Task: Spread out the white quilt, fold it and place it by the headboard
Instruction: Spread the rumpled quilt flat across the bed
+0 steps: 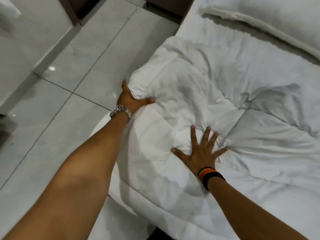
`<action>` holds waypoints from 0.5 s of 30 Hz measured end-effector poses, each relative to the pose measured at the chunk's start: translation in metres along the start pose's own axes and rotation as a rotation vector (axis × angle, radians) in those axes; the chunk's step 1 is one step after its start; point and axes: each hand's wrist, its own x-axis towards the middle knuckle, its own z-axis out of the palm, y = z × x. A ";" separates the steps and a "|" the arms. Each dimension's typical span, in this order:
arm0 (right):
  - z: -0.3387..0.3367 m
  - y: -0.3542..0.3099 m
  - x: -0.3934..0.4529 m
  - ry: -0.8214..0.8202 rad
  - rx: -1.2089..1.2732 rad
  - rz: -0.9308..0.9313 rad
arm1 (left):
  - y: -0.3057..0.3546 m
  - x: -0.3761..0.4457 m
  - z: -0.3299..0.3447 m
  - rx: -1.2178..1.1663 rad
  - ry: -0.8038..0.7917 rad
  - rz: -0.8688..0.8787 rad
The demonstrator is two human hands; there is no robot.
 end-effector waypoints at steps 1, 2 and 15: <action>-0.002 -0.004 0.001 -0.006 0.008 0.024 | 0.005 0.001 -0.001 0.046 -0.009 0.023; -0.003 -0.009 0.002 -0.018 0.024 0.049 | 0.010 0.001 -0.005 0.096 -0.006 0.063; -0.003 -0.078 -0.006 0.026 0.136 0.001 | -0.044 -0.038 -0.118 0.069 -0.127 0.015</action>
